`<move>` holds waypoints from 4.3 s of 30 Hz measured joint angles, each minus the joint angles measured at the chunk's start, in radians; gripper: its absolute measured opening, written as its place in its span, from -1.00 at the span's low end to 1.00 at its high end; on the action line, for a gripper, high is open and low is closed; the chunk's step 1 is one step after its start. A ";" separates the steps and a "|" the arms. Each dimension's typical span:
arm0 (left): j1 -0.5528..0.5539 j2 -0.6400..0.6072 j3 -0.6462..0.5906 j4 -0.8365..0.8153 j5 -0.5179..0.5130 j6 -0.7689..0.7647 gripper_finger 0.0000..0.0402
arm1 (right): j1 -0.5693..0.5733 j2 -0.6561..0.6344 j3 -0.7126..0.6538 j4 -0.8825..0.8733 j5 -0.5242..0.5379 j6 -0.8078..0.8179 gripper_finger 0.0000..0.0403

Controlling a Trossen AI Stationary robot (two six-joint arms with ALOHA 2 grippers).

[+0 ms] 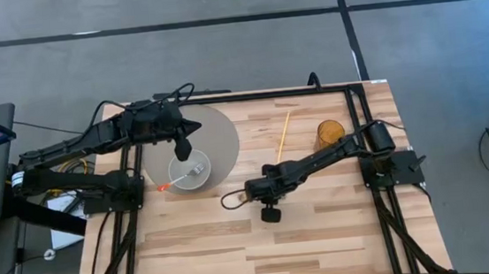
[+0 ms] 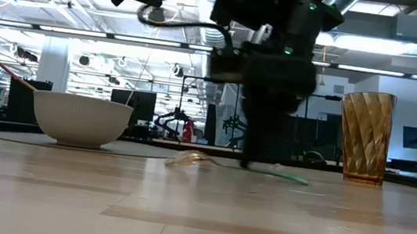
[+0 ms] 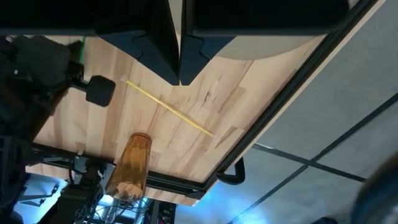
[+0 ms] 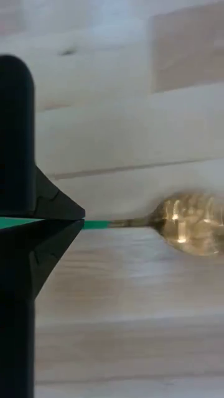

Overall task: Pick & Place Utensil
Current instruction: Put the green spoon into the gray bowl on the gray mat

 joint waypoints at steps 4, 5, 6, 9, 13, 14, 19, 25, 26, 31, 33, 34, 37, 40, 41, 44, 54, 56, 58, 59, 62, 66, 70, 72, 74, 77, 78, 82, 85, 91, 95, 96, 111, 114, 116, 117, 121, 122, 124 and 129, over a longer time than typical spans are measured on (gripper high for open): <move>0.000 0.000 0.000 -0.001 0.000 0.000 -0.94 | 0.004 0.003 0.000 0.004 0.006 0.002 -1.00; 0.000 0.000 0.000 0.002 0.000 0.000 -0.94 | 0.002 0.003 -0.001 0.005 0.008 0.002 -1.00; 0.000 0.000 0.000 0.005 0.000 0.000 -0.94 | 0.002 0.003 -0.001 0.014 0.008 0.002 -1.00; 0.000 0.000 0.000 0.002 0.000 0.000 -0.94 | 0.001 0.003 -0.001 0.021 0.028 0.001 -0.99; 0.000 0.000 0.000 0.002 0.000 0.000 -0.94 | 0.003 0.003 -0.001 0.016 0.037 -0.022 -0.93; 0.000 0.000 0.000 0.001 0.000 0.000 -0.94 | 0.004 0.003 -0.001 0.016 0.037 -0.029 -0.90; 0.000 0.000 0.000 0.002 0.000 0.000 -0.94 | 0.012 0.003 0.021 -0.033 0.036 -0.033 -0.68; 0.000 0.000 0.000 0.002 0.000 0.000 -0.94 | 0.008 0.003 0.026 -0.109 0.033 -0.028 -0.50; 0.000 0.000 0.000 0.001 0.000 0.000 -0.94 | 0.005 0.003 0.013 -0.106 0.021 -0.028 -0.48; 0.000 0.000 0.000 -0.002 0.000 0.000 -0.94 | -0.003 -0.002 -0.044 -0.093 0.007 -0.019 -0.47; 0.000 0.000 0.000 -0.003 0.000 0.000 -0.94 | -0.002 -0.002 -0.047 -0.094 0.013 -0.014 -0.49; 0.000 0.000 0.000 -0.003 0.000 0.000 -0.94 | -0.003 -0.002 -0.047 -0.093 0.006 -0.014 -0.51; 0.000 0.000 0.000 -0.003 0.000 0.000 -0.94 | -0.005 -0.002 -0.047 -0.088 -0.015 -0.022 -0.65; 0.000 0.000 0.000 -0.003 0.000 0.000 -0.94 | -0.004 -0.002 -0.045 -0.083 -0.015 -0.029 -0.88; 0.000 0.000 0.000 -0.003 0.000 0.000 -0.94 | -0.004 -0.002 -0.042 -0.083 -0.015 -0.034 -0.92; 0.000 0.000 0.000 -0.003 0.000 0.000 -0.94 | -0.004 0.001 -0.032 -0.084 -0.014 -0.035 -0.87; 0.000 0.000 0.000 -0.004 0.000 0.000 -0.94 | -0.017 0.002 0.069 -0.111 0.060 -0.160 -0.95; 0.000 0.000 0.000 -0.006 0.000 0.000 -0.94 | -0.026 0.002 0.082 -0.128 0.100 -0.176 -0.91; -0.001 0.000 0.000 -0.007 0.001 -0.003 -0.94 | -0.037 0.002 0.095 -0.151 0.148 -0.187 -0.85; -0.005 0.000 -0.003 -0.005 0.007 -0.003 -0.94 | -0.042 0.002 0.102 -0.163 0.174 -0.192 -0.83; -0.022 0.000 -0.020 -0.007 0.071 -0.004 -0.94 | -0.061 0.000 0.119 -0.202 0.256 -0.193 -0.84; -0.067 0.000 -0.059 -0.005 0.189 -0.004 -0.94 | -0.082 0.000 0.128 -0.208 0.340 -0.193 -0.92; -0.117 0.000 -0.093 -0.003 0.221 -0.004 -0.94 | -0.092 0.000 0.129 -0.208 0.472 -0.193 -0.90; -0.132 0.000 -0.101 0.004 0.212 -0.004 -0.94 | -0.092 0.000 0.129 -0.206 0.566 -0.193 -0.86; -0.142 0.000 -0.102 0.007 0.195 -0.004 -0.94 | -0.092 0.000 0.129 -0.195 0.666 -0.193 -0.83; -0.147 0.000 -0.102 0.016 0.152 -0.004 -0.94 | -0.092 -0.001 0.129 -0.148 0.779 -0.179 -0.82; -0.147 0.000 -0.102 0.016 0.134 -0.004 -0.94 | -0.093 -0.003 0.129 -0.124 0.798 -0.164 -0.84; -0.146 0.000 -0.102 0.019 0.073 -0.004 -0.94 | -0.108 -0.020 0.130 -0.072 0.797 -0.159 -0.90; -0.146 -0.001 -0.102 0.020 0.069 -0.004 -0.94 | -0.116 -0.052 0.130 -0.036 0.797 -0.157 -0.90; -0.146 -0.051 -0.102 0.022 0.067 -0.004 -0.94 | -0.116 -0.174 0.130 0.012 0.868 -0.155 -0.83; -0.154 -0.125 -0.102 0.025 0.066 -0.003 -0.94 | -0.113 -0.287 0.080 0.066 0.939 -0.130 -0.89; -0.157 -0.145 -0.102 0.025 0.067 -0.002 -0.94 | -0.113 -0.317 0.053 0.086 0.950 -0.125 -0.91; -0.174 -0.219 -0.275 0.267 0.067 0.045 -0.94 | -0.202 -0.410 -0.330 1.200 0.131 -0.392 -0.90; -0.172 -0.209 -0.307 0.345 0.069 0.116 -0.94 | -0.230 -0.347 -0.329 1.306 -0.034 -0.360 -0.90; -0.172 -0.204 -0.319 0.371 0.077 0.140 -0.93 | -0.242 -0.301 -0.326 1.398 -0.108 -0.350 -0.87; -0.172 -0.201 -0.320 0.379 0.088 0.142 -0.91 | -0.249 -0.282 -0.324 1.434 -0.132 -0.340 -0.85; -0.174 -0.192 -0.320 0.391 0.160 0.146 -0.79 | -0.274 -0.220 -0.304 1.545 -0.220 -0.311 -0.82; -0.174 -0.185 -0.319 0.396 0.165 0.150 -0.74 | -0.280 -0.213 -0.295 1.555 -0.252 -0.308 -0.83; -0.174 -0.177 -0.319 0.391 0.165 0.151 -0.65 | -0.289 -0.194 -0.260 1.569 -0.285 -0.291 -0.85; -0.174 -0.131 -0.319 0.410 0.155 0.153 -0.46 | -0.297 -0.194 -0.228 1.541 -0.317 -0.266 -0.88</move>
